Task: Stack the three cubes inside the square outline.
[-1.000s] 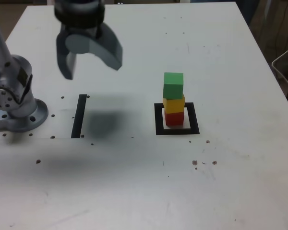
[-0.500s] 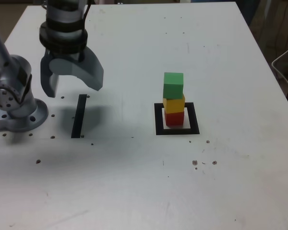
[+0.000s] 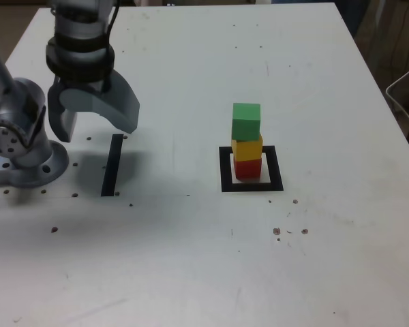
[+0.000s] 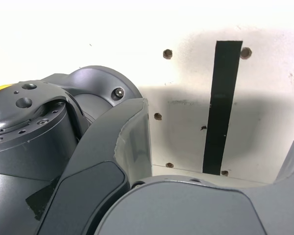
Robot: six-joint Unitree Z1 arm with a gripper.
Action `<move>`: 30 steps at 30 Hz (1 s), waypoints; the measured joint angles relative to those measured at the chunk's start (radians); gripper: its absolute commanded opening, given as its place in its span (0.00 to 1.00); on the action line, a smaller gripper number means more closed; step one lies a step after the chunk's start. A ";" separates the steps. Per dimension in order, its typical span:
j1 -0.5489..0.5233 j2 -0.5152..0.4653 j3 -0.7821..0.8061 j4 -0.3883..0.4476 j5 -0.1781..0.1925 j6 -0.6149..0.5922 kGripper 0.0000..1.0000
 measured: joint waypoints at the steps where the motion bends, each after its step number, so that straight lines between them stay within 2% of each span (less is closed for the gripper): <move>1: -0.004 -0.005 0.000 0.000 0.003 0.000 0.99; 8: -0.009 -0.032 0.003 -0.059 0.066 0.000 0.99; 17: -0.009 -0.019 0.002 -0.122 0.083 0.000 0.99; 20: -0.009 -0.018 -0.004 -0.119 0.114 0.006 0.99; 22: -0.009 -0.018 -0.008 -0.108 0.120 0.023 0.99; 24: -0.009 -0.018 -0.009 -0.100 0.103 0.043 0.99; 26: -0.009 -0.017 -0.009 -0.095 0.054 0.063 0.99; 30: -0.009 -0.010 -0.009 -0.092 0.011 0.070 0.99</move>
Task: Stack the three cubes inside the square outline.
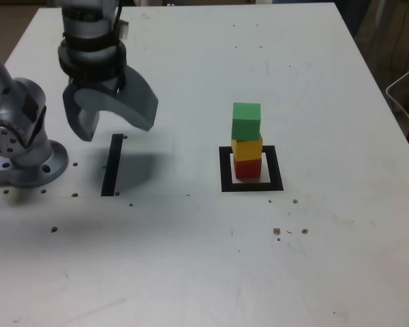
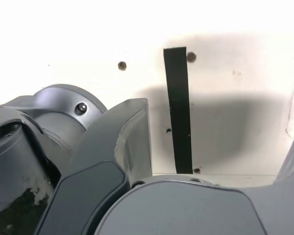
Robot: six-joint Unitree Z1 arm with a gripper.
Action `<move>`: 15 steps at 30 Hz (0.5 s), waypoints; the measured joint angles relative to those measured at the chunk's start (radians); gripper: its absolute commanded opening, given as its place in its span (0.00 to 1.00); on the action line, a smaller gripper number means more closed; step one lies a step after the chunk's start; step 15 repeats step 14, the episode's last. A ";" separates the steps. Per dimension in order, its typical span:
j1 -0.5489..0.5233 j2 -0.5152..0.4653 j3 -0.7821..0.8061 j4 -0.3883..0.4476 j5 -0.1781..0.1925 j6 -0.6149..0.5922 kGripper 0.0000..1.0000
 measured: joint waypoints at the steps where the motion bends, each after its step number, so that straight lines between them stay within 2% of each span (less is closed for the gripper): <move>1: 0.000 0.001 0.000 0.002 -0.015 0.000 0.99; 5: 0.000 0.001 0.010 0.016 -0.098 -0.002 0.99; 8: 0.000 0.000 0.022 0.024 -0.136 -0.009 0.99; 10: 0.000 0.000 0.023 0.022 -0.141 -0.013 0.99; 15: 0.000 -0.002 0.023 -0.018 -0.111 -0.014 0.99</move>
